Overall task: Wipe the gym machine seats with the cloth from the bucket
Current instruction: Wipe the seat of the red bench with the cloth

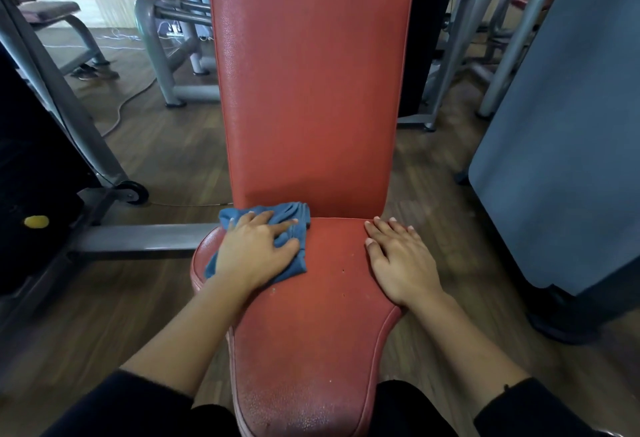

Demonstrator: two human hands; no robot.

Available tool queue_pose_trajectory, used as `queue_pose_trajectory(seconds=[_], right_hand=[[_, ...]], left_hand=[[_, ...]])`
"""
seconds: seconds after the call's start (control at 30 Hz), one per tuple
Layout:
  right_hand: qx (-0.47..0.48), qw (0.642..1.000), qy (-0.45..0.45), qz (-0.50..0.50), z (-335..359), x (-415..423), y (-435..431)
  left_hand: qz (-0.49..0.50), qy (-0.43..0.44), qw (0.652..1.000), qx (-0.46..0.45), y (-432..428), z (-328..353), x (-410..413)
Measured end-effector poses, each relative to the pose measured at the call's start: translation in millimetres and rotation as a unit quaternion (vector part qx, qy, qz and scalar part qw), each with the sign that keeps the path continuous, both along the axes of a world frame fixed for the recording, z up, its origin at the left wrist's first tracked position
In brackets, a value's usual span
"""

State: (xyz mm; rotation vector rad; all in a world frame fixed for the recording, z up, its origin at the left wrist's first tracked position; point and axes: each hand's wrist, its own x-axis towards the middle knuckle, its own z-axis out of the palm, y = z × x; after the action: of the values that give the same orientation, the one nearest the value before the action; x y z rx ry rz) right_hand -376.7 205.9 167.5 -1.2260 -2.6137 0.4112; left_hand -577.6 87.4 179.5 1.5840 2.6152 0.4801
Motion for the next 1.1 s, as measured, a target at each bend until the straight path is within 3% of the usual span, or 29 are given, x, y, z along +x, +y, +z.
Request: queue_pose_trajectory(seconds=[0.17, 0.4, 0.63, 0.83, 0.97, 1.1], right_hand=[[0.001, 1.0, 0.0, -0.003, -1, 1, 0], [0.003, 1.0, 0.0, -0.001, -1, 0, 0], [0.002, 1.0, -0.001, -0.003, -1, 0, 1], [0.004, 1.0, -0.004, -0.004, -1, -1, 0], [0.006, 1.0, 0.0, -0.001, -1, 1, 1], [0.003, 1.0, 0.004, -0.003, -2, 1, 1]], left_hand=[[-0.098, -0.042, 0.994, -0.001, -12, -7, 14], [-0.008, -0.026, 1.0, -0.007, 1, 1, -7], [-0.123, -0.064, 0.99, 0.006, -24, -4, 14], [-0.033, -0.032, 0.999, 0.009, 5, -6, 4], [-0.106, -0.031, 0.994, -0.011, 20, -4, 40], [-0.14, -0.069, 0.988, 0.015, -16, -4, 15]])
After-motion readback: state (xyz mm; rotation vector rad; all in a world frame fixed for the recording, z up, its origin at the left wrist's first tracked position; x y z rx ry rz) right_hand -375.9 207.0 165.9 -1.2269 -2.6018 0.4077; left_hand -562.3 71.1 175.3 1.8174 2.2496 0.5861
